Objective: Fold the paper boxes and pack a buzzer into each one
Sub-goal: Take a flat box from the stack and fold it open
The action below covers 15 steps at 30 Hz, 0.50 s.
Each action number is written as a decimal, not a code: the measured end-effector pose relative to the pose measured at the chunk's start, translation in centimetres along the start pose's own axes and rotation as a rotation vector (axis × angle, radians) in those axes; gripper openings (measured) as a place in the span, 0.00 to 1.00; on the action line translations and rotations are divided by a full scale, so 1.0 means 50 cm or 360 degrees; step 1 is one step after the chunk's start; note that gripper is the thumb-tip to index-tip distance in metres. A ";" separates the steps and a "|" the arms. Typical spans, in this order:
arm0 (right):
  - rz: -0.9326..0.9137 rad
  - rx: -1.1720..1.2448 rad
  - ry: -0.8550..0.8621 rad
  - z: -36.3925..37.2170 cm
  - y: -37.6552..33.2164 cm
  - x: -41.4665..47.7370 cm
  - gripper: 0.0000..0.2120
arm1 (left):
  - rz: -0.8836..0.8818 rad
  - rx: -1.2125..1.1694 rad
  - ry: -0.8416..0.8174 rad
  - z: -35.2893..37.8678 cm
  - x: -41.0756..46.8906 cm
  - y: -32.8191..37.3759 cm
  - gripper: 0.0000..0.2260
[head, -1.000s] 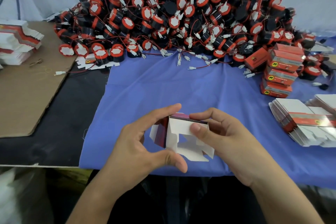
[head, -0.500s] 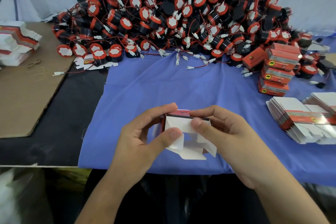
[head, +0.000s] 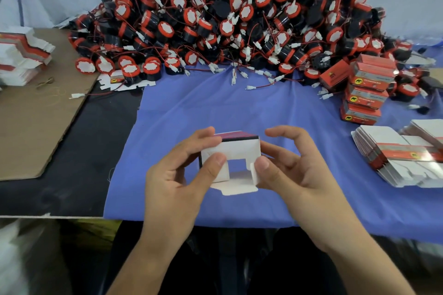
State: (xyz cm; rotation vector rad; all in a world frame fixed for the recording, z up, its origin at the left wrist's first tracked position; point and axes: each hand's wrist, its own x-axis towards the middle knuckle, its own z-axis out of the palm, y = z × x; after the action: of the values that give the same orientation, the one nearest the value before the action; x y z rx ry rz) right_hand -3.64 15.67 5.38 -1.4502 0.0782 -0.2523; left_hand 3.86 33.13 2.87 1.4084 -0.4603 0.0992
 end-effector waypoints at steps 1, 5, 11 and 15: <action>-0.0047 -0.0026 0.0039 0.006 0.001 -0.001 0.15 | 0.0012 0.0016 0.0014 0.001 -0.001 0.001 0.10; -0.0116 -0.0055 0.0119 0.015 0.001 -0.002 0.14 | 0.0089 0.0182 0.0000 0.000 -0.006 0.008 0.06; -0.0136 -0.0190 0.0094 0.009 0.000 -0.006 0.08 | 0.0187 0.0586 -0.0077 -0.002 -0.004 0.013 0.11; -0.0215 -0.0426 0.0094 0.021 0.011 -0.014 0.06 | 0.0085 0.0650 0.0009 0.011 -0.011 0.009 0.14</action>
State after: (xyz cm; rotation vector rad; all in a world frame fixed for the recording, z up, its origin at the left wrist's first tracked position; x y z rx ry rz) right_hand -4.04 16.89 4.89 -1.7172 0.0635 -0.4071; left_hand 3.07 32.82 3.14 1.7952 -0.4911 0.2512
